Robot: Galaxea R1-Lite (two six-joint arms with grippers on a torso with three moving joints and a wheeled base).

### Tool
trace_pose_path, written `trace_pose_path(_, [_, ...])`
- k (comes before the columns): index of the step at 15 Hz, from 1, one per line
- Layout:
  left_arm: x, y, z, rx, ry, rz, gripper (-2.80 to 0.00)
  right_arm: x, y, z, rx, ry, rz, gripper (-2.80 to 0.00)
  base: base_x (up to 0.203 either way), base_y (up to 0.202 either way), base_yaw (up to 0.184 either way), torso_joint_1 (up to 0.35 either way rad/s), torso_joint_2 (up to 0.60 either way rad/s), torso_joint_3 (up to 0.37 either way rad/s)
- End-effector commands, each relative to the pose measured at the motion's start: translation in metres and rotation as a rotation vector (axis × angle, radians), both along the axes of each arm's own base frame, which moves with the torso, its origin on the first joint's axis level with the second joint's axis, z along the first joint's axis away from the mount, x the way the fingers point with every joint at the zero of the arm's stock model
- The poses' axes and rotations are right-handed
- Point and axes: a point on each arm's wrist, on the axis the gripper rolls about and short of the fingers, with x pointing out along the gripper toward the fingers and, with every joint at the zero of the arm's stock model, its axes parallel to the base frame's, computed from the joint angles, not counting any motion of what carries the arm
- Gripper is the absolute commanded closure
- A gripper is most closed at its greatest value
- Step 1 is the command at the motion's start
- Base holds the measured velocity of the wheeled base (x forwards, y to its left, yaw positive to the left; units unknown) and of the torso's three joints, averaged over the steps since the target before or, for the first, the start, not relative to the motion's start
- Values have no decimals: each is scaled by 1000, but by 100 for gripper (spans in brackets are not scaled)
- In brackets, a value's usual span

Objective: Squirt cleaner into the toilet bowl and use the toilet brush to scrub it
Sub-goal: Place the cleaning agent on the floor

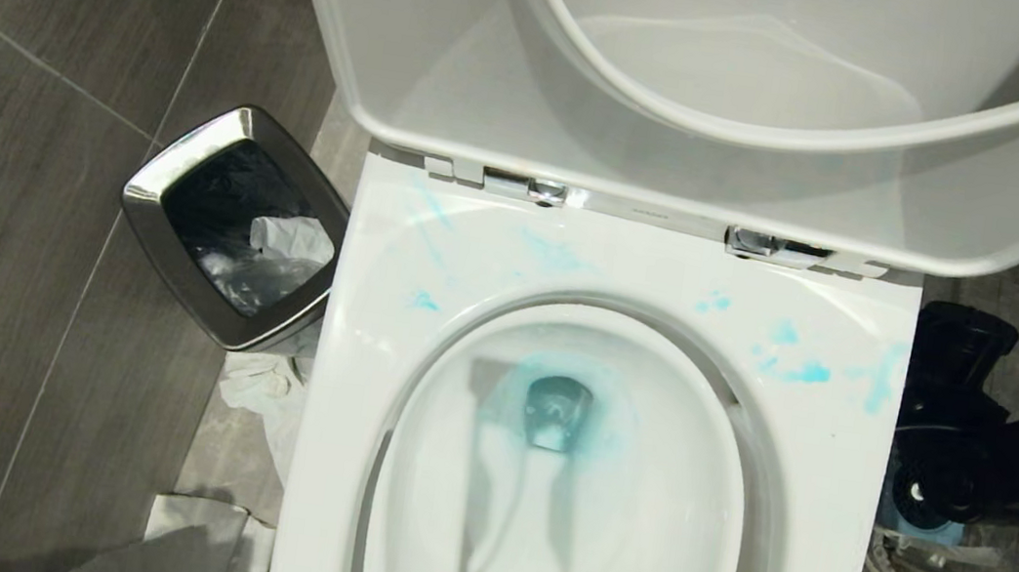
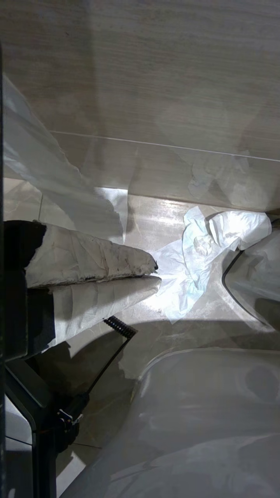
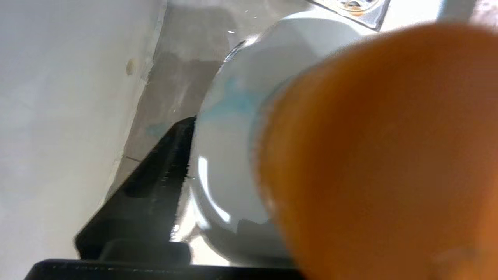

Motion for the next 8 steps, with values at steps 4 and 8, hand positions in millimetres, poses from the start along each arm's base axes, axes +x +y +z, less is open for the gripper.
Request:
trace_pose_path(4, [0,0,0,0,2,3,0,-38,0,8,-9,36,2,-280,0,0,0,0,0,0])
trace_pose_path(8, [0,0,0,0,2,0,0,-98,-1,36,-20,49,0,0,0,0,0,0,0,0])
